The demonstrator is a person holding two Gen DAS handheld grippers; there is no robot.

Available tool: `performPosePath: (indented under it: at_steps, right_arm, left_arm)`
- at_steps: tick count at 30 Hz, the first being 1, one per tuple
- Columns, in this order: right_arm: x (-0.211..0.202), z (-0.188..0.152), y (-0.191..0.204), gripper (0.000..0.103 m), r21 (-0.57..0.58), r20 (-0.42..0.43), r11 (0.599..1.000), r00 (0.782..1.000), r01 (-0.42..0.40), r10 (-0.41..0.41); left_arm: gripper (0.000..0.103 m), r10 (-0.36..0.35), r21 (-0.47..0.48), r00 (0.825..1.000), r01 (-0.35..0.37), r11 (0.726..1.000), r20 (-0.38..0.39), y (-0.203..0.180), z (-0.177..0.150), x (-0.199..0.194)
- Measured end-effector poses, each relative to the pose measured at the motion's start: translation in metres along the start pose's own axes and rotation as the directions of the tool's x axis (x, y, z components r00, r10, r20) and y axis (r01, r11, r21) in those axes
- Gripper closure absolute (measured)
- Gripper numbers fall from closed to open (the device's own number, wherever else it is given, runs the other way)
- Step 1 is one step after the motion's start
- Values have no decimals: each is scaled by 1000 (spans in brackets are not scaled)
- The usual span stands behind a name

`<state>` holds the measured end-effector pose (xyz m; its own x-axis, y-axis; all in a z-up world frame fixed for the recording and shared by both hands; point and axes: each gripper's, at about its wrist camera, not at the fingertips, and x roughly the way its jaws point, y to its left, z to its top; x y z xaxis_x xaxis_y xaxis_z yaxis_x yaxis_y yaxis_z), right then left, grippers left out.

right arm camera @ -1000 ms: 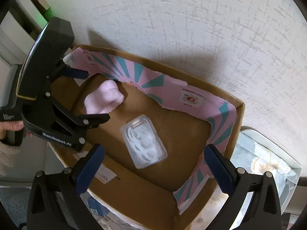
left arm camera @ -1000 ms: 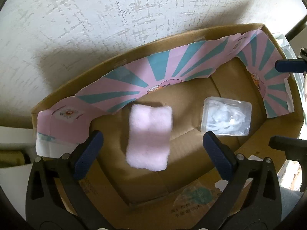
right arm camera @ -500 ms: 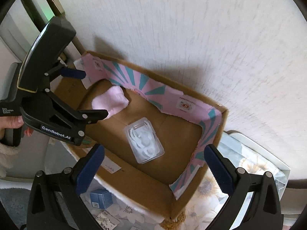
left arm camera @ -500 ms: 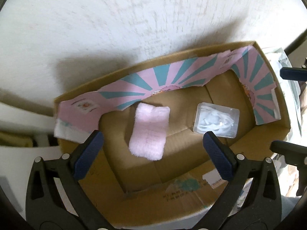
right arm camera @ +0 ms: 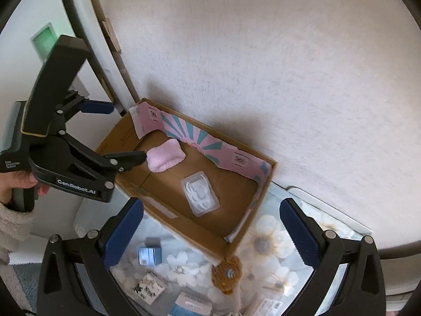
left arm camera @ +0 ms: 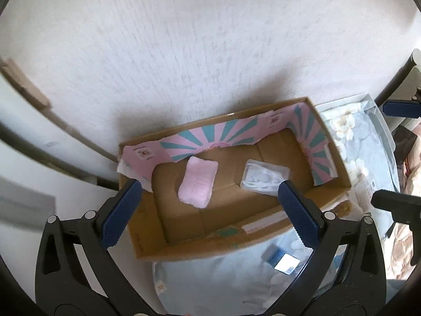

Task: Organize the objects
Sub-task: 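Withdraw both tools from the box back over the bed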

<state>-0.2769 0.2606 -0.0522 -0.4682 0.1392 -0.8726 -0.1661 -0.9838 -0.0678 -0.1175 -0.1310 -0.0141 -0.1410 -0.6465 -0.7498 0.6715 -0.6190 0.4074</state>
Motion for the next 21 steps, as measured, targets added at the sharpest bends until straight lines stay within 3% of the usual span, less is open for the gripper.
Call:
performPosePath:
  at_steps: [3,8,14,21]
  right_arm:
    - [-22,-9,-2,0,-2,32,999,999,36,-36]
    - [-64,-30,-8,0,18,108,996,990,86,-87]
    - [-93,-62,-22,0,67,158,996,985,61,-71]
    - [-110,-106,-21,0,83,195,996,979,44,-60]
  left_arm:
    - [0,15,43,995,-20,999,98,-7,-8,-26]
    - [0,15,28,981,-21,999,192,-17,-28,-70]
    - [0,-4,0,969,4,1000,246,-31,-60,-106]
    - [0,-28,-33,963,38,999,269,-54,-108,-121]
